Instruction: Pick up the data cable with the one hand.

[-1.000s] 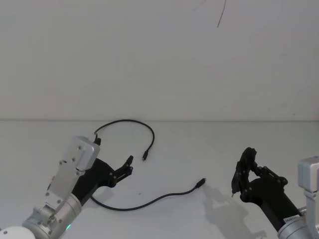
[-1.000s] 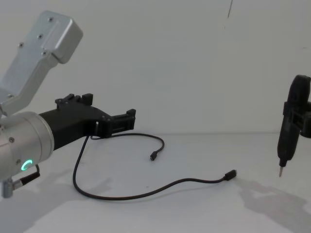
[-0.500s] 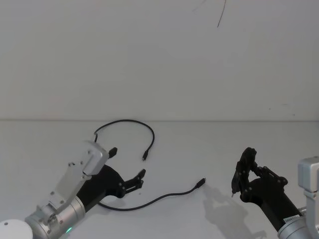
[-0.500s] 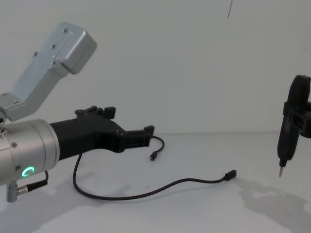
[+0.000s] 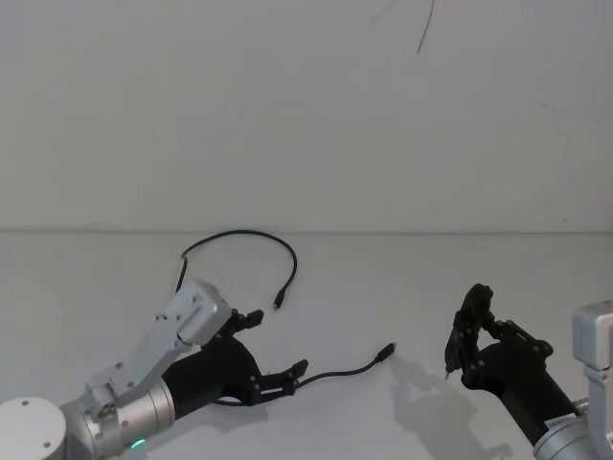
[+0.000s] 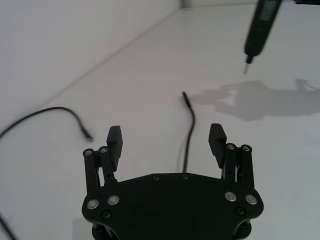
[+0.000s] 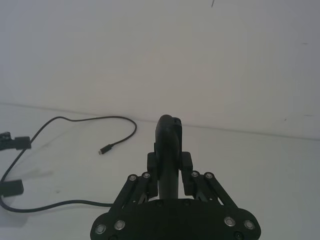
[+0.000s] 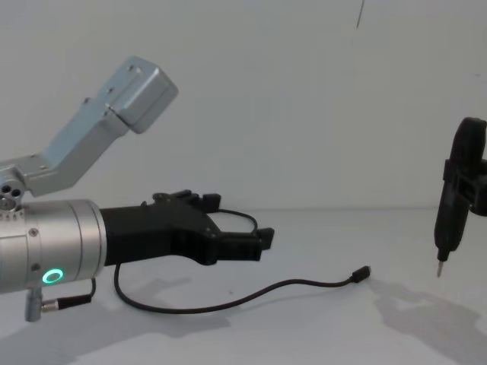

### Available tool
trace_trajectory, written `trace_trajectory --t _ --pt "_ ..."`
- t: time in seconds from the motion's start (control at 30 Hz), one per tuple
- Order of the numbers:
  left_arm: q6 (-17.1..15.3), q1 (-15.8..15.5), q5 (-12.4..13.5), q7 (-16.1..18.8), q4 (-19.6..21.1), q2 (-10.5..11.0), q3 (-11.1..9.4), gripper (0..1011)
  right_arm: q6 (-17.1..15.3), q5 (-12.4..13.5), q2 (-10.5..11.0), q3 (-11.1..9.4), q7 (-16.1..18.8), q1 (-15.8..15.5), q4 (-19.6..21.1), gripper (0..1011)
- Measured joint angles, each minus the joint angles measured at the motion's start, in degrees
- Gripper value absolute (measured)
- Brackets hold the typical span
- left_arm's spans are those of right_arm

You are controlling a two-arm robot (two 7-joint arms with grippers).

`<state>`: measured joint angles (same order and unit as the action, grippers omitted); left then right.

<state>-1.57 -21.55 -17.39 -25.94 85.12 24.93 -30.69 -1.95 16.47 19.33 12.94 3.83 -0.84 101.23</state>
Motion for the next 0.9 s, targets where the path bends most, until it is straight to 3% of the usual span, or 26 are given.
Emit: trace_trajectory --t 0.07,0.27,0.9 --pt "-0.3 -1.3 -1.0 -2.8 -1.5 -0.2 -0.5 1001 0.0 0.0 0.0 0.0 0.0 0.0 0.0 269" --pt "-0.9 -3.4 -3.1 -6.9 -4.6 -1.1 -1.2 1001 0.0 0.0 0.0 0.0 0.0 0.0 0.0 269" --pt "-2.0 -8.5 -6.1 -11.4 -14.1 -5.2 -3.3 1001 0.0 0.0 0.0 0.0 0.0 0.0 0.0 269"
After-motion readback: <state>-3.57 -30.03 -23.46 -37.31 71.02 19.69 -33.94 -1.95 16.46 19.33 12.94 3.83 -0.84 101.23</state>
